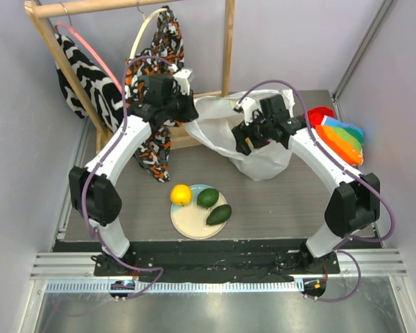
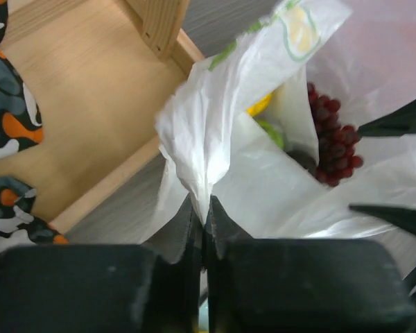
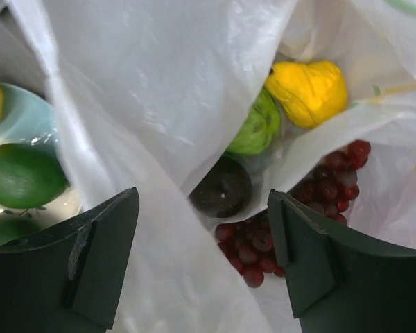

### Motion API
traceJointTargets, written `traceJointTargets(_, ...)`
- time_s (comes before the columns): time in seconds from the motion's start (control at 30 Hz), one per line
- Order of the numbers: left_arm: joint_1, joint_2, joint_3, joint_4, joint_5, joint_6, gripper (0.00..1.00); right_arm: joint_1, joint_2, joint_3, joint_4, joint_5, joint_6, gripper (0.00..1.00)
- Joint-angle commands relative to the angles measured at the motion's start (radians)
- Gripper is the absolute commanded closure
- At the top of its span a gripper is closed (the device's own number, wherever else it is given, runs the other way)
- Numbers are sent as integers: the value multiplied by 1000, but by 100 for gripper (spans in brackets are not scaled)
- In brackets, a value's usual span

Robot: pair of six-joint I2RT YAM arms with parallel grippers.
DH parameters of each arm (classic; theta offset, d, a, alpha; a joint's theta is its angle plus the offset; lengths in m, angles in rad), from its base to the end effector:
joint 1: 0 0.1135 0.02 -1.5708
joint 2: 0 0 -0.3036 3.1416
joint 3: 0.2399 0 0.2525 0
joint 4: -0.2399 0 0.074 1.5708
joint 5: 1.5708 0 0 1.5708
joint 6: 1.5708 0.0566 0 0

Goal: Take the fake fruits out of the plastic bag
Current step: Adjust the plastic bag at the center of the board.

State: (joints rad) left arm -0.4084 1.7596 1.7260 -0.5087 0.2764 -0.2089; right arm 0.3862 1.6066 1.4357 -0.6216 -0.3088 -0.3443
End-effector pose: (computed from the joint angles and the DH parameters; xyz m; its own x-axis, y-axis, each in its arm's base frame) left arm 0.3923 -0.1866 0.3971 -0.5871 0.0367 -0.8087 0.4854 0.8154 -0.3154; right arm 0.3387 0.1563 0.3432 -0.4331 -0.5232 -0.7339 -0.7465 0.6646 -0.0333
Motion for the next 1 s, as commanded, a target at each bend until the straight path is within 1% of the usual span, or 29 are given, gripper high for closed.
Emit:
traceJointTargets(0.0,-4,-55,-30,-5,58,28,100,-26,-129,-110,62,68,50,23)
traceJointTargets(0.03,-4,-83,-69,-16,79,26,100,-26,-157,-145,50,28,42,24)
traceJointTargets(0.07,-4,-147,-110,-17,105,26,100,-26,-189,-214,36,17,31,25)
traceJointTargets(0.1,-4,-178,-200,-24,168,25,100,-24,-239,-248,7,8,30,26)
traceJointTargets(0.17,-6,-277,-284,-45,213,16,100,-24,-278,-332,-27,-13,16,27)
traceJointTargets(0.23,-7,-330,-374,-77,263,22,100,-23,-304,-363,-81,-29,-4,27)
traceJointTargets(0.3,-10,-371,-420,-111,280,54,100,-24,-306,-367,-98,-32,-21,27)
traceJointTargets(0.4,-10,-362,-437,-116,276,86,100,-26,-255,-296,-86,-44,-19,26)
traceJointTargets(0.53,-12,-315,-386,-113,279,92,100,-36,-146,-140,-44,-39,19,27)
traceJointTargets(0.6,-12,-299,-364,-122,255,91,100,-38,-97,-83,-30,-20,19,29)
traceJointTargets(0.63,-12,-296,-338,-128,222,83,100,-40,-61,-30,-27,-15,16,30)
traceJointTargets(0.7,-12,-298,-327,-132,222,88,100,-43,-16,20,-21,-10,11,32)
traceJointTargets(0.73,-10,-299,-327,-129,225,92,100,-41,37,72,-23,-4,10,33)
traceJointTargets(0.8,-12,-299,-336,-120,228,91,100,-41,90,124,-33,17,8,37)
traceJointTargets(0.87,-12,-299,-342,-117,233,89,100,-41,178,208,-68,37,-39,41)
traceJointTargets(0.93,-12,-301,-341,-113,242,86,100,-44,231,283,-114,60,-102,45)
traceJointTargets(0.97,-12,-304,-338,-114,253,88,100,-46,268,301,-124,62,-181,48)
